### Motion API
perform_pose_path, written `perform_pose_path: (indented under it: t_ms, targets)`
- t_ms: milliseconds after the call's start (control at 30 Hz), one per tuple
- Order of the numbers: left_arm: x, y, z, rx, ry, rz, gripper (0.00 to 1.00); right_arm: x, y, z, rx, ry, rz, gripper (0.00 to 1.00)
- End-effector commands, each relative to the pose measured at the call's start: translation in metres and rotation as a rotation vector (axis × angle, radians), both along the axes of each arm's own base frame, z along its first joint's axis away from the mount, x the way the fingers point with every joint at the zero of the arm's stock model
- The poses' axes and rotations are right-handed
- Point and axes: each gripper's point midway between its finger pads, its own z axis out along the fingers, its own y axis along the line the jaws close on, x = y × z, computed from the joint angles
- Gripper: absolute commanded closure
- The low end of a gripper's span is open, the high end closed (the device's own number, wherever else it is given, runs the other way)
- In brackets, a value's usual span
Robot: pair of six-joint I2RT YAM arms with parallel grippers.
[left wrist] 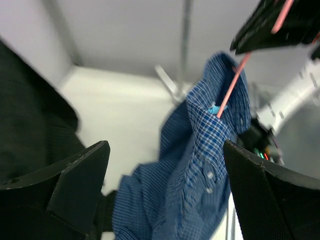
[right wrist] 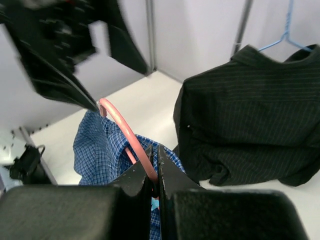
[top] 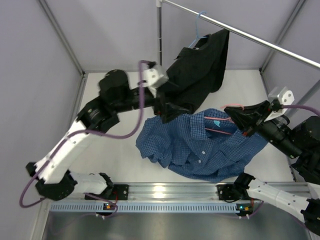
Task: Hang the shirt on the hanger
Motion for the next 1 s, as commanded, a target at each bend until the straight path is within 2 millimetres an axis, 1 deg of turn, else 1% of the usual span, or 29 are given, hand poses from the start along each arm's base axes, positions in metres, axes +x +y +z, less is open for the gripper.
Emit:
perform_pose_path:
  t_ms: [0,33,67,100,167,200,233,300,333,400,433,500,533,700,867,900,933,967]
  targets:
    - [-0.038,-0.033,-0.071,0.232,0.128,-0.380,0.02,-0.016,0.019,-0.009,-0.067,-0.037,0.142,1.00]
    - [-0.044,-0.036,-0.077,0.243,0.150,-0.437,0.02,-0.019,0.019,-0.009,-0.066,-0.043,0.156,1.00]
    - [-0.047,-0.041,-0.088,0.257,0.177,-0.480,0.02,-0.020,0.019,-0.011,-0.068,-0.044,0.163,1.00]
    - [-0.055,-0.041,-0.091,0.256,0.177,-0.543,0.02,-0.021,0.020,-0.013,-0.074,-0.045,0.170,1.00]
    - [-0.058,-0.043,-0.104,0.270,0.186,-0.583,0.02,-0.024,0.022,-0.016,-0.079,-0.048,0.191,1.00]
    - [-0.062,-0.043,-0.106,0.268,0.186,-0.608,0.02,-0.025,0.022,-0.018,-0.080,-0.046,0.197,1.00]
    - [-0.070,-0.042,-0.106,0.259,0.195,-0.663,0.02,-0.025,0.024,-0.020,-0.086,-0.042,0.205,1.00]
    - [-0.075,-0.042,-0.111,0.257,0.210,-0.709,0.02,-0.023,0.027,-0.027,-0.099,-0.029,0.206,1.00]
    - [-0.078,-0.042,-0.111,0.253,0.218,-0.729,0.05,-0.021,0.028,-0.030,-0.103,-0.024,0.199,1.00]
    - [-0.076,-0.044,-0.114,0.257,0.236,-0.734,0.10,-0.019,0.029,-0.033,-0.108,-0.018,0.197,1.00]
    - [-0.076,-0.045,-0.116,0.259,0.239,-0.732,0.19,-0.018,0.030,-0.033,-0.105,-0.019,0.197,1.00]
    - [-0.071,-0.046,-0.118,0.268,0.240,-0.707,0.32,-0.019,0.031,-0.031,-0.090,-0.029,0.200,1.00]
    - [-0.071,-0.047,-0.118,0.269,0.238,-0.701,0.35,-0.019,0.032,-0.031,-0.090,-0.030,0.206,1.00]
    - [-0.062,-0.051,-0.122,0.283,0.251,-0.656,0.33,-0.021,0.038,-0.029,-0.081,-0.037,0.237,1.00]
    - [-0.056,-0.057,-0.132,0.295,0.294,-0.645,0.37,-0.025,0.037,-0.022,-0.047,-0.063,0.248,1.00]
    - [-0.055,-0.058,-0.133,0.295,0.296,-0.645,0.46,-0.025,0.037,-0.020,-0.041,-0.069,0.248,1.00]
    - [-0.055,-0.059,-0.135,0.296,0.300,-0.646,0.51,-0.025,0.037,-0.021,-0.041,-0.069,0.248,1.00]
    - [-0.054,-0.059,-0.134,0.293,0.296,-0.643,0.58,-0.024,0.037,-0.020,-0.040,-0.070,0.245,1.00]
